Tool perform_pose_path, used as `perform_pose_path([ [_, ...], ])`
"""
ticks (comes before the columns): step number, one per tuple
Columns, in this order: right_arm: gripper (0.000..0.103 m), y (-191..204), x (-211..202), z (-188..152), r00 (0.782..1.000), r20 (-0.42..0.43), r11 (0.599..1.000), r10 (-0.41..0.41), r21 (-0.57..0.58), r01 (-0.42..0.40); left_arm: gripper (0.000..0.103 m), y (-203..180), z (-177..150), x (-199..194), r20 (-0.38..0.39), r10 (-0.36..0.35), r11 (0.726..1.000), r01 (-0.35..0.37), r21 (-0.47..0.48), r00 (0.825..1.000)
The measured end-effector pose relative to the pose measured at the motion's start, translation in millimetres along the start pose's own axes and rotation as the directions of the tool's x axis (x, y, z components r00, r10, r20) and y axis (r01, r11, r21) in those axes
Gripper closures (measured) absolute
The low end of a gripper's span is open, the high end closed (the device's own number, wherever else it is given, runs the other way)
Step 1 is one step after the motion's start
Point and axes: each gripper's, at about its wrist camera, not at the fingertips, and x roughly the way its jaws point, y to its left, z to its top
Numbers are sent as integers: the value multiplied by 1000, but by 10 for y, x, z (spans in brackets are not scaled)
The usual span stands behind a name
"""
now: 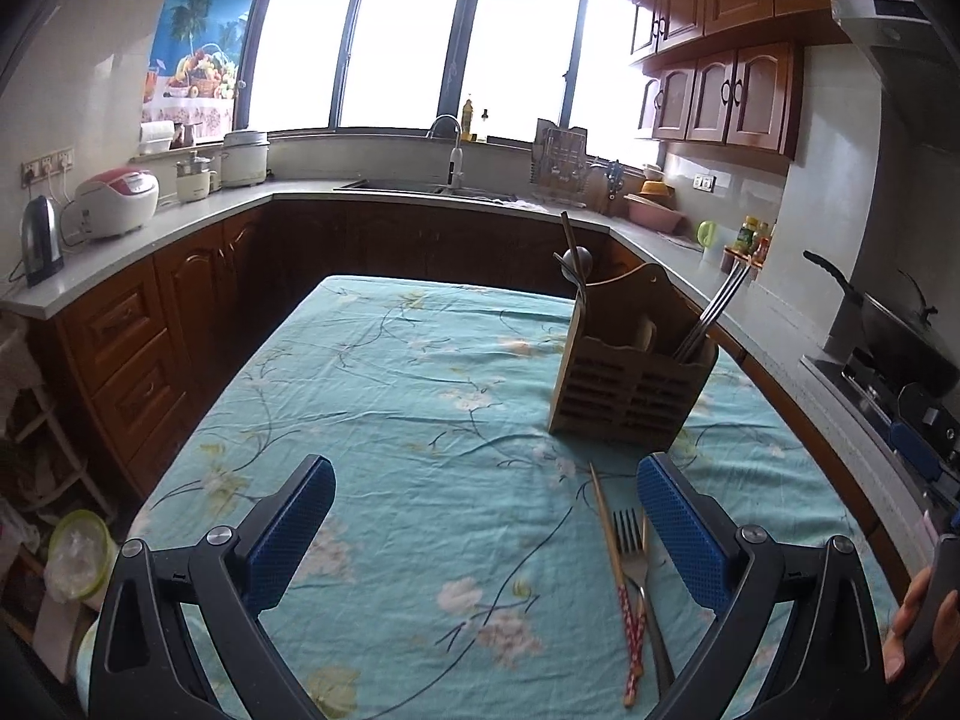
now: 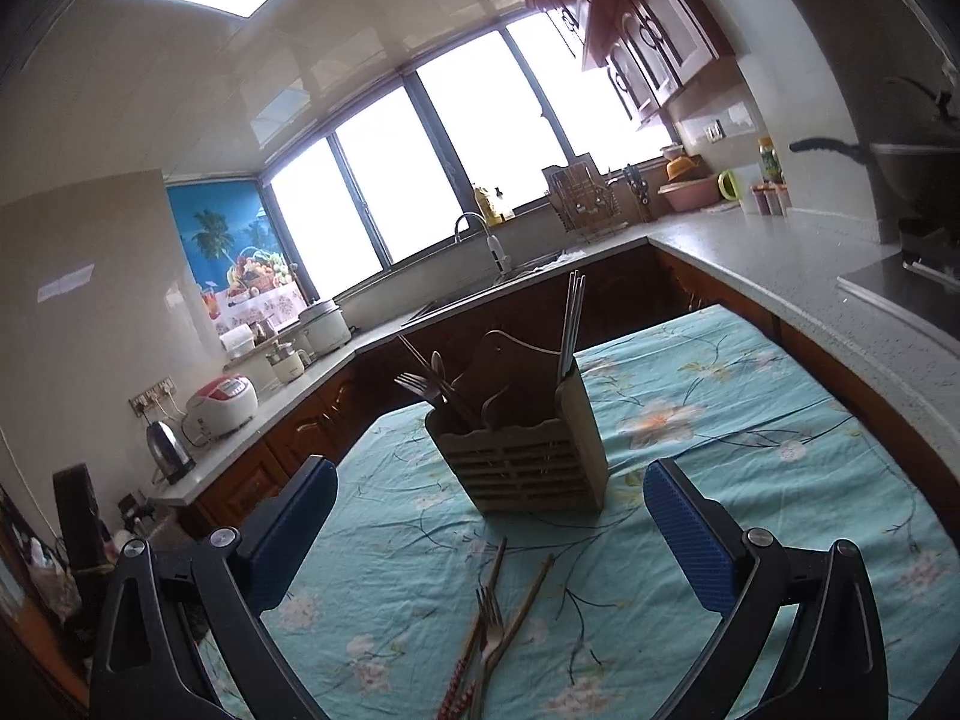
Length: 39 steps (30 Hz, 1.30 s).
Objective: Organize utensils
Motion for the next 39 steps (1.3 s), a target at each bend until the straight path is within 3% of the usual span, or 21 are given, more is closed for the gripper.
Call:
perform_pose_path([
  [13, 0, 331, -425, -267, 995, 13, 975, -99, -196, 100, 1, -38, -159, -617, 46, 66, 994, -70, 82, 997],
  [21, 0, 577, -631, -90, 993, 44, 956, -113, -268, 120, 1, -207, -138, -917, 112, 152, 975, -167, 144, 982],
  [26, 0, 628, -660, -121, 990, 90, 949, -107, -288, 129, 1, -177, -265, -888, 150, 130, 983, -148, 113, 980],
  [39, 0, 528, -410, -573, 987, 114, 946, -116, -289, 144, 1, -164, -538, -587, 172, 170, 975, -190, 111, 970],
])
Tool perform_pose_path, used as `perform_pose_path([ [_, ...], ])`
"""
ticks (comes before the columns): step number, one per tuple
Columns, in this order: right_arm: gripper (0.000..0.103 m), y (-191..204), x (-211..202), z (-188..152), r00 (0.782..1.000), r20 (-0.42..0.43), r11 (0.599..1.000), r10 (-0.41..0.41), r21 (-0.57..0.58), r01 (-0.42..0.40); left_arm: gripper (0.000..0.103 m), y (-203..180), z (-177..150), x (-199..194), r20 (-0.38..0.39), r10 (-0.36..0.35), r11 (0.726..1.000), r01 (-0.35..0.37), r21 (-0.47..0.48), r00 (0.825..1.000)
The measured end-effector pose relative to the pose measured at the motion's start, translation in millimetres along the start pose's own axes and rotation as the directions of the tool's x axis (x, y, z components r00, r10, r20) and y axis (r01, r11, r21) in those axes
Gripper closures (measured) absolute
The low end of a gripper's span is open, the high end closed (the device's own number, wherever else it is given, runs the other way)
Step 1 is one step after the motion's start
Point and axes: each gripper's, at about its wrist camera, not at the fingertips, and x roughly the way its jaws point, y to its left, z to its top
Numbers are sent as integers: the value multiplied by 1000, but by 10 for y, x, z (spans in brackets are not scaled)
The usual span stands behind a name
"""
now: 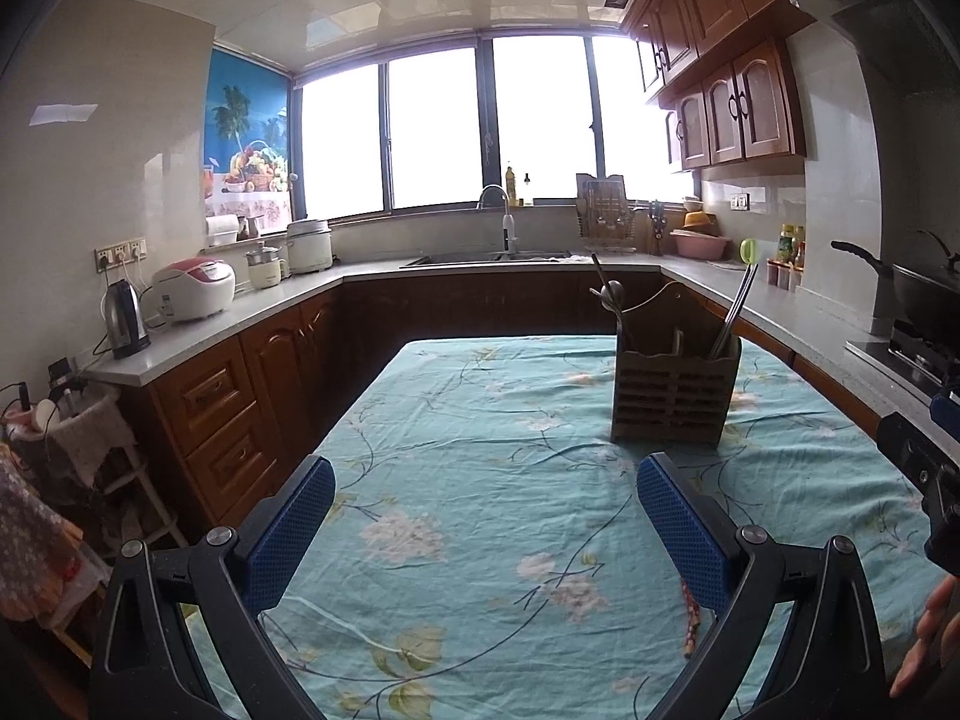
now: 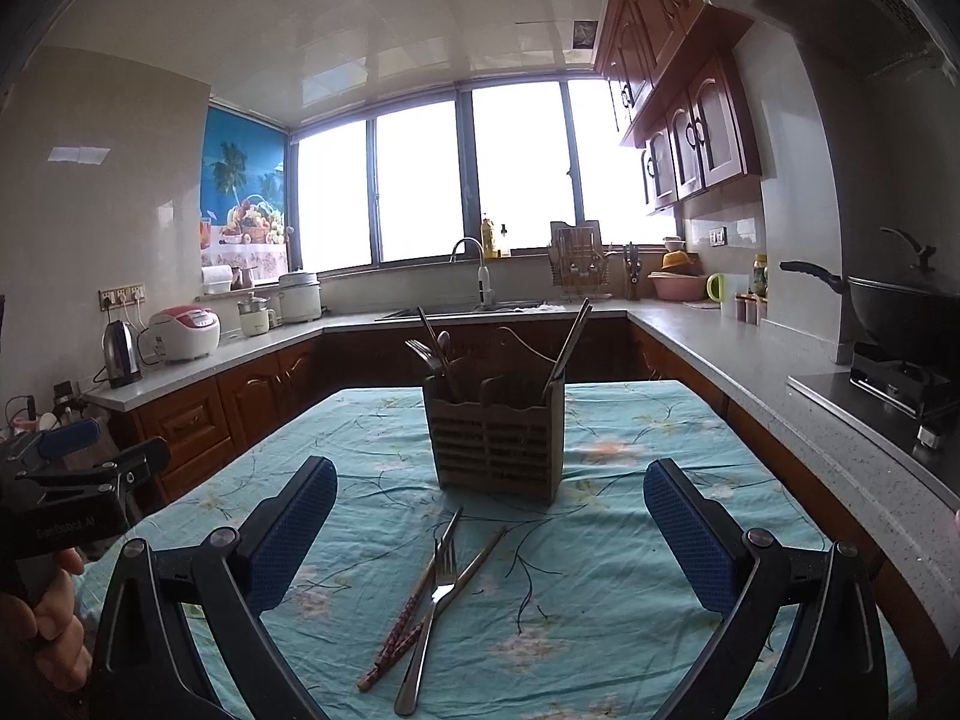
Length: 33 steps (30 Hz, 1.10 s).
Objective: Organize utensils
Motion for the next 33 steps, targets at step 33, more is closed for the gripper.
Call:
perform_pose_path([
  [33, 0, 19, 89, -164, 1000, -16, 1000, -17, -10, 17, 1, -1, -143, 129, 2, 8, 1000, -8, -2, 1000],
])
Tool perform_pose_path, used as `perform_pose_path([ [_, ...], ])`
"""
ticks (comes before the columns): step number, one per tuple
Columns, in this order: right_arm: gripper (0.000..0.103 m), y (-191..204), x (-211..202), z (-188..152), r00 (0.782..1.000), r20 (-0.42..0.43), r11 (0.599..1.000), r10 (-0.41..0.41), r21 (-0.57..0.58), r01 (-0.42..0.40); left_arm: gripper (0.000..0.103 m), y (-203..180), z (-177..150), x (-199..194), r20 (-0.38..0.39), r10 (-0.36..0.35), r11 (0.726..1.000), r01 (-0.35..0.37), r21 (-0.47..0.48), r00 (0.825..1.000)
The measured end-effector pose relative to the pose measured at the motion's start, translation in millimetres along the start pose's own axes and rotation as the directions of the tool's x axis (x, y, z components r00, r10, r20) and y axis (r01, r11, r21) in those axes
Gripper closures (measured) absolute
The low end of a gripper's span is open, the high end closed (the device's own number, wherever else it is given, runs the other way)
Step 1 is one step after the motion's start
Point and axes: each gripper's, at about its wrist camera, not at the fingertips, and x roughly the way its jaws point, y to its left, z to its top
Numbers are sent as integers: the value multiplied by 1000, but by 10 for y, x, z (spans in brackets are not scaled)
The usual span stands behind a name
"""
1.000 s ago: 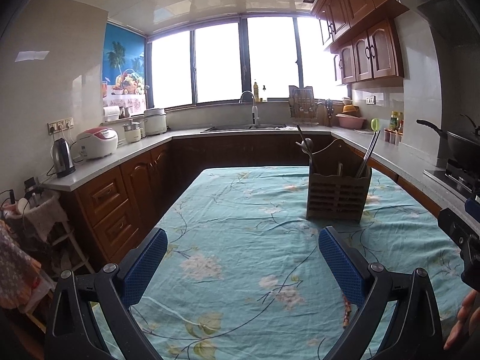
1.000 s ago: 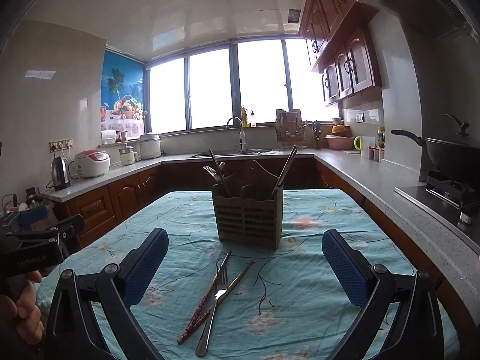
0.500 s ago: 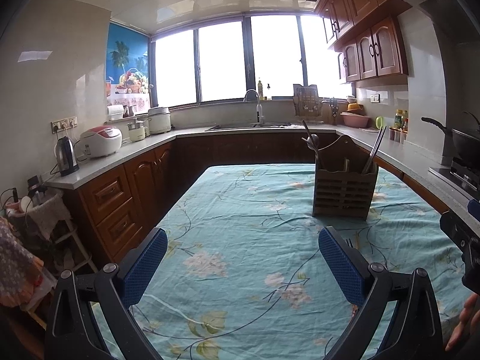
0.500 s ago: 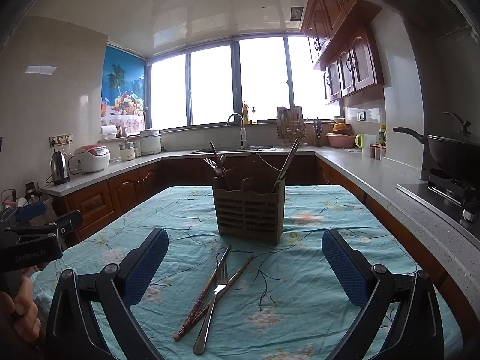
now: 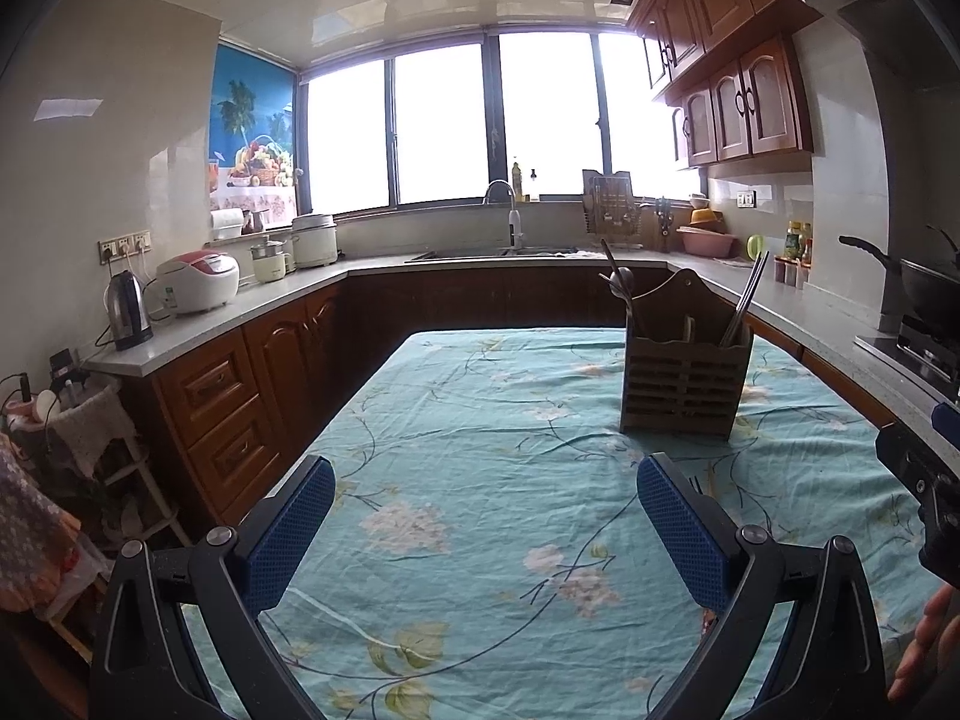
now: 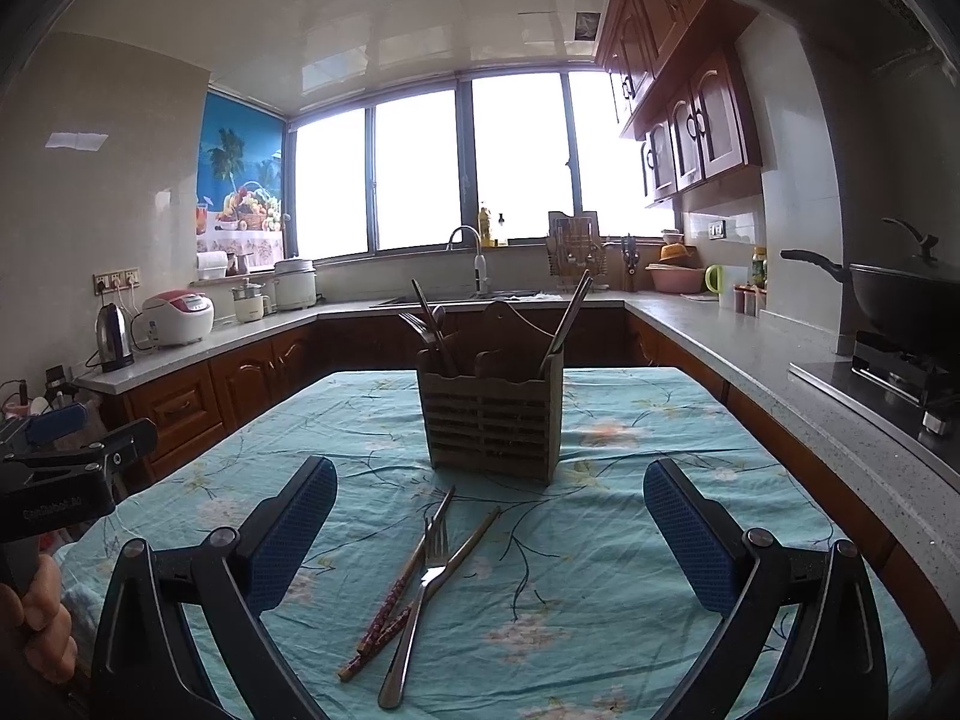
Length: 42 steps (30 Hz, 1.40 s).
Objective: Organize utensils
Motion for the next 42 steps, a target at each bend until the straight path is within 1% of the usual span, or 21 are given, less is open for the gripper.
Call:
perform_pose_path([
  [20, 0, -18, 23, -53, 1000, -6, 1000, 11, 12, -11, 1, -89, -38, -23, 5, -9, 1000, 9, 8, 1000],
  [42, 0, 23, 21, 11, 1000, 3, 1000, 23, 8, -23, 1, -92, -36, -22, 8, -6, 1000, 6, 4, 1000],
])
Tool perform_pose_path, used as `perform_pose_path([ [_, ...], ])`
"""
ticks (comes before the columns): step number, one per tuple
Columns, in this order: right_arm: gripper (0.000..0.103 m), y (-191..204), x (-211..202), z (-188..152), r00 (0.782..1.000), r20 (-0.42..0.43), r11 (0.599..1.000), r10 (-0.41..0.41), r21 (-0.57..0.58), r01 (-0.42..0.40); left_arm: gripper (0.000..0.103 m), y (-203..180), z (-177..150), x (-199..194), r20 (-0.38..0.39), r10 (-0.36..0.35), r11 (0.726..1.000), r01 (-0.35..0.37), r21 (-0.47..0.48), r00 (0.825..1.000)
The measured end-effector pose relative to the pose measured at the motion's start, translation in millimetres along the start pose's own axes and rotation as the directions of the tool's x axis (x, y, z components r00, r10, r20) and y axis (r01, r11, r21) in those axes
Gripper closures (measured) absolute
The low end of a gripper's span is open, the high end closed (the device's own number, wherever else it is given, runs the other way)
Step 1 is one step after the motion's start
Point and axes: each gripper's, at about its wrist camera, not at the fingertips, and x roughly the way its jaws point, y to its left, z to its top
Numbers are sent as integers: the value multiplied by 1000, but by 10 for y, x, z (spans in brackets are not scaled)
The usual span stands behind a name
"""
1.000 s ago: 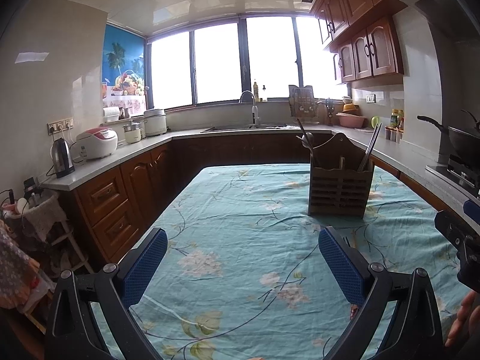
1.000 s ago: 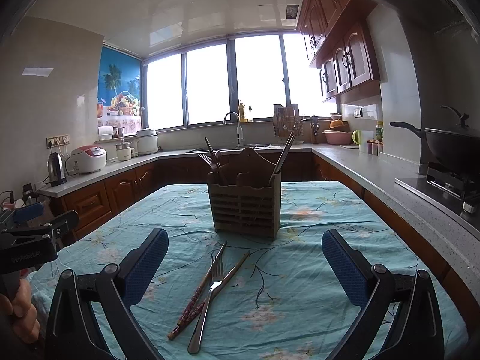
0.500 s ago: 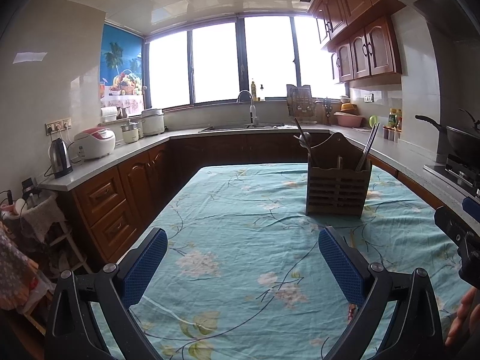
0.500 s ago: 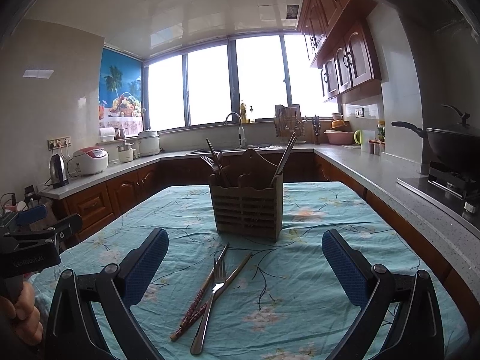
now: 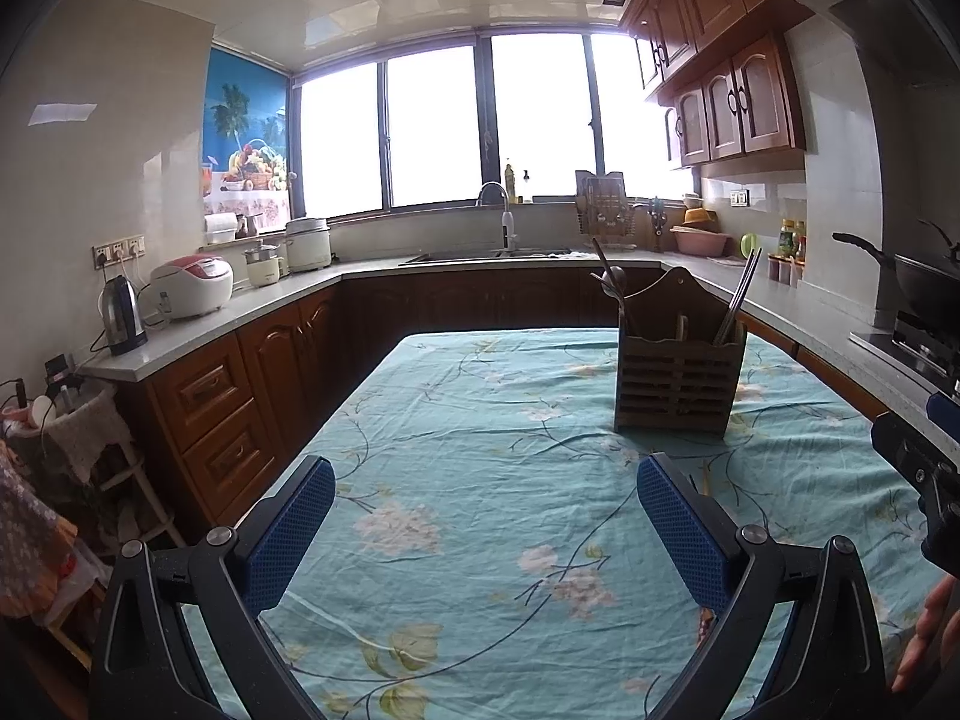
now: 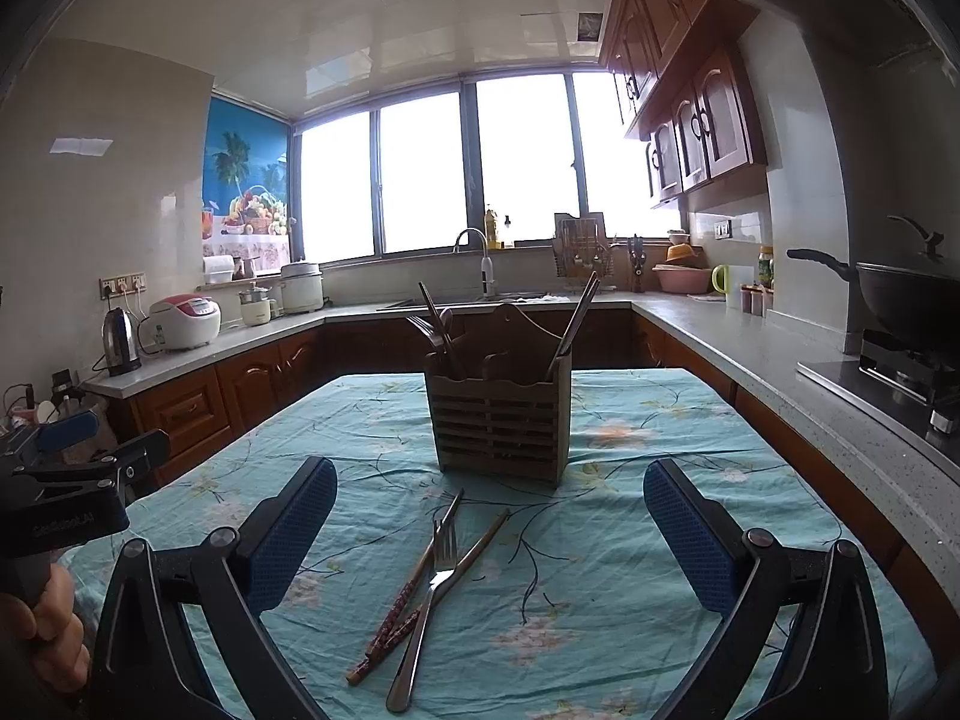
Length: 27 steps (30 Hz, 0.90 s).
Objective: Organize utensils
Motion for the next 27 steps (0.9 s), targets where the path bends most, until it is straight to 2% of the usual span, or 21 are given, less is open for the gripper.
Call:
perform_pose_path([
  [27, 0, 10, 0, 0, 1000, -2, 1000, 2, 0, -2, 1, -22, -2, 16, -7, -6, 1000, 6, -3, 1000],
])
